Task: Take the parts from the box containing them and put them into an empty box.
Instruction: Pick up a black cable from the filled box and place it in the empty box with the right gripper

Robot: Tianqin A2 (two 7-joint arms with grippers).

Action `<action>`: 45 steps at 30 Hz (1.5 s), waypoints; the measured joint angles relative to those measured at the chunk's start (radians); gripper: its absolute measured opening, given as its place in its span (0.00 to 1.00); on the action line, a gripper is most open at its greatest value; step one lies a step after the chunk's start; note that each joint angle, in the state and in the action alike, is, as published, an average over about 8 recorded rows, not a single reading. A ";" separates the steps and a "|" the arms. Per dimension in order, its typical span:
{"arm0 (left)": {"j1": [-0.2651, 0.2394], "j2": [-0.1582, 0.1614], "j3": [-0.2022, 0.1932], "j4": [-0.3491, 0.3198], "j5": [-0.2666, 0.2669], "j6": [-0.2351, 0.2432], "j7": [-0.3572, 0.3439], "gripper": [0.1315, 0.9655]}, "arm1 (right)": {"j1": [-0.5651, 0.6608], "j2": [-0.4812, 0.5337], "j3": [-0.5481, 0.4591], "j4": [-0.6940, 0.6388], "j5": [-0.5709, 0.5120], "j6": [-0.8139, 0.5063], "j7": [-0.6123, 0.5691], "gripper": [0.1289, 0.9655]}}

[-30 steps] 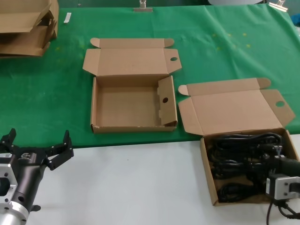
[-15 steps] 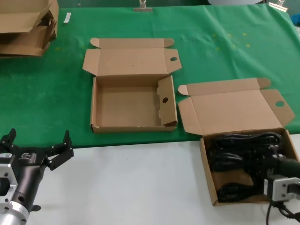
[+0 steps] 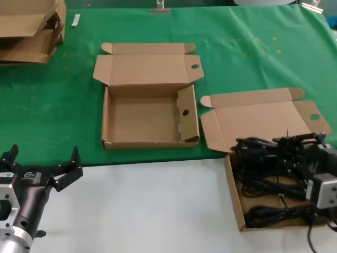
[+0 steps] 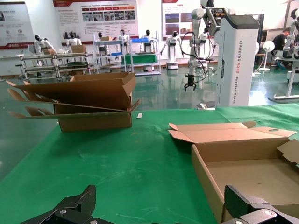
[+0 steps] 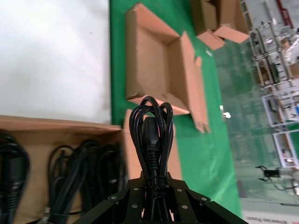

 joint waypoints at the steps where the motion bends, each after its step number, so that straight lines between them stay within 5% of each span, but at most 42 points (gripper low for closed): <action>1: 0.000 0.000 0.000 0.000 0.000 0.000 0.000 1.00 | -0.002 -0.006 0.008 0.014 -0.008 -0.005 0.008 0.11; 11: 0.000 0.000 0.000 0.000 0.000 0.000 0.000 1.00 | 0.131 -0.188 -0.089 -0.062 -0.048 0.032 -0.042 0.11; 27: 0.000 0.000 0.000 0.000 0.000 0.000 0.000 1.00 | 0.570 -0.564 -0.348 -0.774 0.121 0.277 -0.385 0.11; 37: 0.000 0.000 0.000 0.000 0.000 0.000 0.000 1.00 | 0.751 -0.700 -0.418 -1.181 0.455 0.370 -0.724 0.11; 45: 0.000 0.000 0.000 0.000 0.000 0.000 0.000 1.00 | 0.806 -0.723 -0.427 -1.315 0.815 0.359 -1.036 0.11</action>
